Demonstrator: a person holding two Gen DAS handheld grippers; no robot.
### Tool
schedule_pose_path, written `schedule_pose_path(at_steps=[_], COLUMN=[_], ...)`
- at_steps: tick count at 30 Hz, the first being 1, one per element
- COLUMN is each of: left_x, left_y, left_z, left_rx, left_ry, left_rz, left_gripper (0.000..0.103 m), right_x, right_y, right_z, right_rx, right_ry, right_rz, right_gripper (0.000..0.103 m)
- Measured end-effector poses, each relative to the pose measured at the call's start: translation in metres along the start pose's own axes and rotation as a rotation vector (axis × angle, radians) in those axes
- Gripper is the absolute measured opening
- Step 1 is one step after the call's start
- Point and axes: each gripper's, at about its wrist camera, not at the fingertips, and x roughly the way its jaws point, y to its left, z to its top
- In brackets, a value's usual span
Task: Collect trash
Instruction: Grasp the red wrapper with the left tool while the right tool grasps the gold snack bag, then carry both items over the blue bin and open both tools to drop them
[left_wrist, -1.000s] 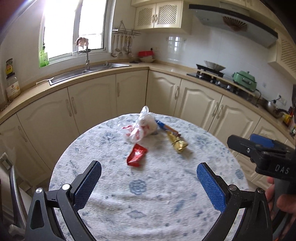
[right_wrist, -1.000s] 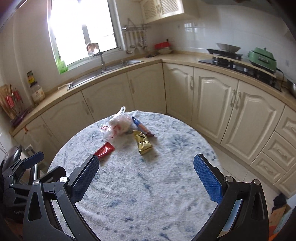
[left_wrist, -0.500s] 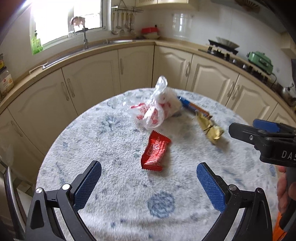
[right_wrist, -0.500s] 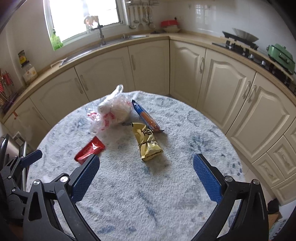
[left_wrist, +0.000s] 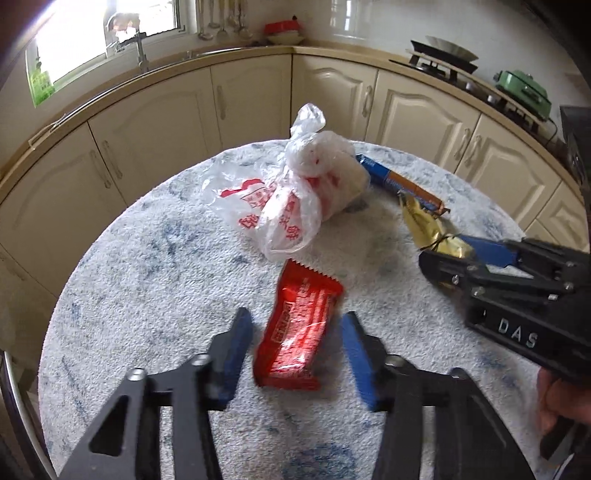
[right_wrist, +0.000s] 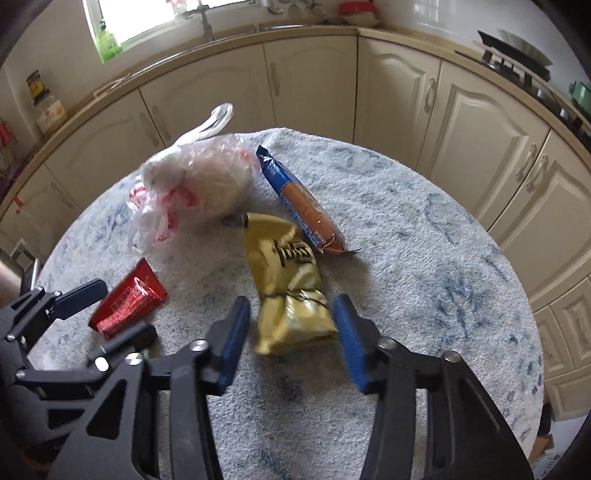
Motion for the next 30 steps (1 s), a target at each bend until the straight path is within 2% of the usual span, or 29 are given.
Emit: schedule_pose_path(at_steps=[2,4,8,13,19,24,30], left_x=[0.003,0.004,0.000,-0.010,-0.026,-0.044,-0.066], left_y=[0.003,0.008,0.009,-0.002,-0.031,-0.069,-0.130], left_z=[0.004,0.007,0.004,-0.002,-0.008,-0.015,-0.013], left_rx=[-0.025,-0.062,-0.082,-0.060,-0.002,0.064,0.170], left_ry=[0.008,0.019,0.021,0.014,-0.015,-0.038,-0.078], left_rz=[-0.030,-0.072,-0.099,-0.109,-0.146,-0.186,-0.263], left_gripper=[0.017,0.017,0.016,0.016,0.016,0.016,0.016], right_x=[-0.002,-0.006,-0.018,-0.041,-0.077,-0.108,-0.154], right_y=[-0.001,-0.005,-0.016,-0.030,-0.053,-0.080,-0.132], right_z=[-0.003,-0.007,-0.023,-0.048,-0.073,-0.096,-0.120], right_rx=[0.005,0.022,0.063,0.108,0.155,0.215,0.316], right_ry=[-0.004,-0.005,-0.006,-0.011,-0.039,-0.077,-0.156], right_rz=[0.027,0.058,0.111,0.151,0.168,0.165,0.091], right_gripper=[0.041,0.040,0.040,0.040,0.040,0.040,0.040])
